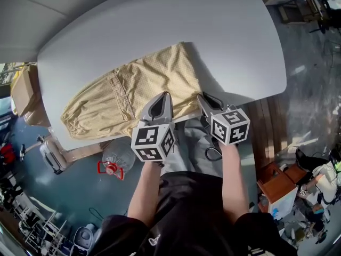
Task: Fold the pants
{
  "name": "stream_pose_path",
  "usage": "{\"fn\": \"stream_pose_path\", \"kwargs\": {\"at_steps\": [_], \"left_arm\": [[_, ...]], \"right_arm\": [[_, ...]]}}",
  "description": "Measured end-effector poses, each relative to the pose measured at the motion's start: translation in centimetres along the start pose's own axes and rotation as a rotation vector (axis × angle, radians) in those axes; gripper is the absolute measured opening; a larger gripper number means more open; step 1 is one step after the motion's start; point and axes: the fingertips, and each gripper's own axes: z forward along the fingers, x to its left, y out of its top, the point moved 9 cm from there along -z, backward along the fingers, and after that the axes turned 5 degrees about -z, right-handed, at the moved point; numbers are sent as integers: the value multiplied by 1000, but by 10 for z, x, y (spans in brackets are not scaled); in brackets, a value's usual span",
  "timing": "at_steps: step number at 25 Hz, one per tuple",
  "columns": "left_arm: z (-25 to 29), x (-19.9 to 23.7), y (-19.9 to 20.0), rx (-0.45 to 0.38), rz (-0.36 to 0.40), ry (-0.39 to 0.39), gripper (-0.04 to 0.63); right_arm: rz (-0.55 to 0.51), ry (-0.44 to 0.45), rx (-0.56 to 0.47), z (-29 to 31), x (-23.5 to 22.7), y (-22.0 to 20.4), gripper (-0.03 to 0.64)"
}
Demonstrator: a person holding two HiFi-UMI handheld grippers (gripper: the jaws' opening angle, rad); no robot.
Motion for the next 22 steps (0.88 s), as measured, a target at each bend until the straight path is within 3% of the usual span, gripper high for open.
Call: {"fn": "stream_pose_path", "kwargs": {"at_steps": [15,22], "left_arm": [[71,-130,-20,37,43,-169,4],[54,-130,-18,2,26,-148,4]], "right_arm": [[83,-176,-36,-135,-151,2,49],[18,-144,-78,-159,-143,30,44]]}}
